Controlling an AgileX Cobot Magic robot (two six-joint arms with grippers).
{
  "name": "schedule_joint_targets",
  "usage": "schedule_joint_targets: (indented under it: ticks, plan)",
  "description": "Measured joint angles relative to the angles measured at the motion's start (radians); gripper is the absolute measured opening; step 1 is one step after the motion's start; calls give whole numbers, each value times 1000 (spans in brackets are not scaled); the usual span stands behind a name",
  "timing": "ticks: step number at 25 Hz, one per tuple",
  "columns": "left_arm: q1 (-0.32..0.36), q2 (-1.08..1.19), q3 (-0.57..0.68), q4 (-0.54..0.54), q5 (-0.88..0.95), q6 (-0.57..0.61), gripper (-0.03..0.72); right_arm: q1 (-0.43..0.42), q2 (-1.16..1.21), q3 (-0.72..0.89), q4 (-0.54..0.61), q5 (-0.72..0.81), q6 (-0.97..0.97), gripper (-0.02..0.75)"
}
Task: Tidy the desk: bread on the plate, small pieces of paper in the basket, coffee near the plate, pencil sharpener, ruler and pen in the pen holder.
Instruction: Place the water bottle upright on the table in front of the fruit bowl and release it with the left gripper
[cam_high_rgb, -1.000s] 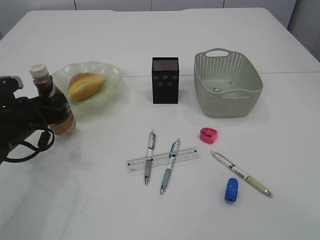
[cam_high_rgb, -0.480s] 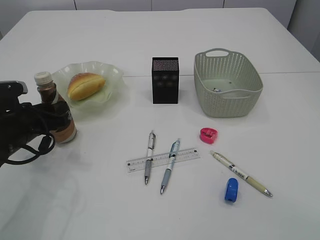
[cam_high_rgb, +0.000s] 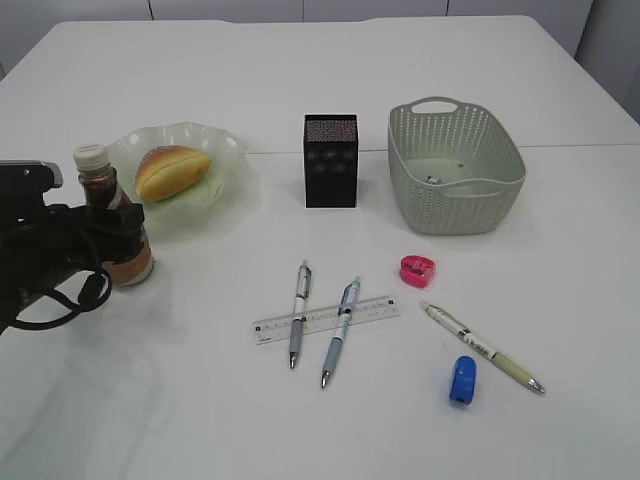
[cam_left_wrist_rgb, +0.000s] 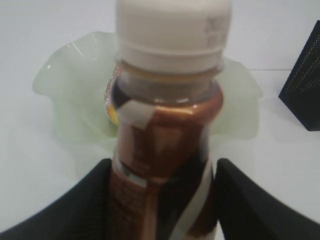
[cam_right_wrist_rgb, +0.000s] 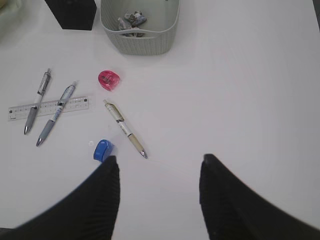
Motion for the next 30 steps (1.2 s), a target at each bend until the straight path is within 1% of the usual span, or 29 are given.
schedule_joint_targets:
  ticks: [3,11,13,17,19,23,30]
  plan:
    - [0,0,0,2,0,10,454,0,0,0,0,0,0,414]
    - [0,-2,-4,4,20,16,465,0,0,0,0,0,0,414]
    - [0,-7,-4,4,43,16,482,0,0,0,0,0,0,414]
    - [0,-7,-4,4,67,18,540,0,0,0,0,0,0,414]
    - [0,-8,-4,4,71,18,554,0,0,0,0,0,0,414]
    - [0,-43,-4,4,79,26,559,0,0,0,0,0,0,414]
    - [0,-125,-4,4,79,94,560,0,0,0,0,0,0,414]
